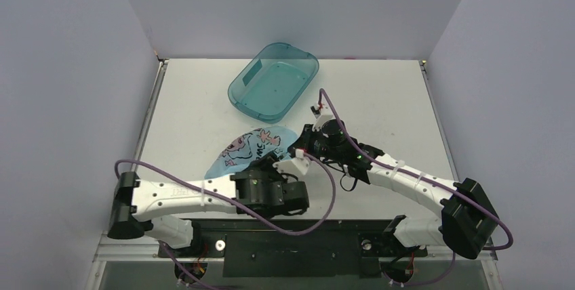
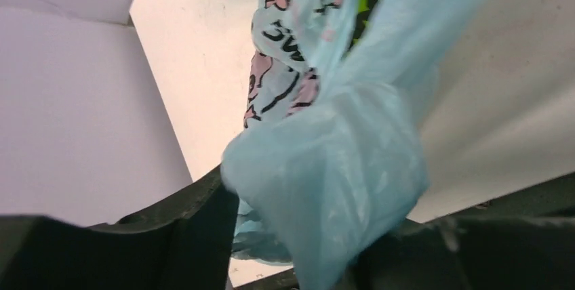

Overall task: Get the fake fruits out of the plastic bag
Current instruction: Adjust the plastic bag at the center of the board.

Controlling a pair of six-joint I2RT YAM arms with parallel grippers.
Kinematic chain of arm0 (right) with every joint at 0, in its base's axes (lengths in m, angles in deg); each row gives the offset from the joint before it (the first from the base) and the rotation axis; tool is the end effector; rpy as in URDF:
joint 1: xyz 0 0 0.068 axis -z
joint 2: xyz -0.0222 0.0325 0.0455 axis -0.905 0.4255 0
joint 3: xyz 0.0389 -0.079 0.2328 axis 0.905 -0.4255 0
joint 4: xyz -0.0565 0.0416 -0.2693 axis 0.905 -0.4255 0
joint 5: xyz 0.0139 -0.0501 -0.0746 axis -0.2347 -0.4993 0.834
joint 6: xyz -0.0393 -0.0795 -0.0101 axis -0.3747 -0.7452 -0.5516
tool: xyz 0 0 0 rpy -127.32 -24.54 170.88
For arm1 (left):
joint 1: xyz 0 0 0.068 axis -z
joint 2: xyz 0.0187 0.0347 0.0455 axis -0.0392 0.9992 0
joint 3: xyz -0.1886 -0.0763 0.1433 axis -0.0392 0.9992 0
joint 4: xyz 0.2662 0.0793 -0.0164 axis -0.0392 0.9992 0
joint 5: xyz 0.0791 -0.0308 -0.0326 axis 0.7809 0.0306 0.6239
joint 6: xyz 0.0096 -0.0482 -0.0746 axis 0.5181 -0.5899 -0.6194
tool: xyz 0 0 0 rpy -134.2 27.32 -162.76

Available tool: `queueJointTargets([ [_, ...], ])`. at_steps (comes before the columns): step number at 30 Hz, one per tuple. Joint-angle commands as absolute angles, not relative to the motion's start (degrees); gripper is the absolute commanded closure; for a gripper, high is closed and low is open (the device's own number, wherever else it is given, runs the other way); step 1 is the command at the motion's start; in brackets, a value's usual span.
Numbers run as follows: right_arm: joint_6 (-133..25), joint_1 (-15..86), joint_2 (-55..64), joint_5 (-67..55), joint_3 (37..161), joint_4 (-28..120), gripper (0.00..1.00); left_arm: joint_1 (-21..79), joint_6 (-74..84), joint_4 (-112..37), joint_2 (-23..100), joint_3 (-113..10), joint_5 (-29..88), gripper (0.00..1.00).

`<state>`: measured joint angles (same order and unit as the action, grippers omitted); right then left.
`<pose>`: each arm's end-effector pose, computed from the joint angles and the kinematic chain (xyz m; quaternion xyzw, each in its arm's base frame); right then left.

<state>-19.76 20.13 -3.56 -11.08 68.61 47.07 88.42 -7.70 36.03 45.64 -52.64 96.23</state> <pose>0.2341 0.2555 0.2034 -0.0817 0.8469 0.4197 0.3162 0.0863 -0.2718 0.2532 0.4099 0.7671 0.2176 0.4430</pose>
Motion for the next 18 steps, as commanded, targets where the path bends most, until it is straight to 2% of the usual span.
queueJointTargets([
  [1,-17.1,22.0,-2.6,-15.3,70.5,52.4,1.00,79.9,-12.2,31.8,33.1,-52.6,93.0,0.66],
  [2,-16.3,22.4,-2.0,-17.9,70.7,53.9,1.00,78.2,-12.2,29.2,28.8,-52.0,90.3,0.73],
  [5,-10.4,25.6,0.6,-23.2,71.2,58.4,1.00,67.3,-11.0,24.7,19.7,-49.2,82.4,0.84],
  [7,-6.6,27.7,2.3,-26.4,71.3,61.5,1.00,60.3,-10.6,22.4,13.3,-48.1,78.9,0.97],
  [8,-5.6,29.1,2.8,-28.1,71.5,62.7,1.00,56.2,-10.7,21.6,9.5,-47.8,77.8,1.00],
  [13,-6.3,32.3,6.7,-31.0,74.1,59.2,0.98,49.4,-12.8,18.7,1.5,-44.4,66.6,1.00],
  [18,-24.8,29.6,6.2,-23.4,82.4,34.5,0.75,49.1,-19.8,13.1,-1.2,-37.3,58.9,1.00],
])
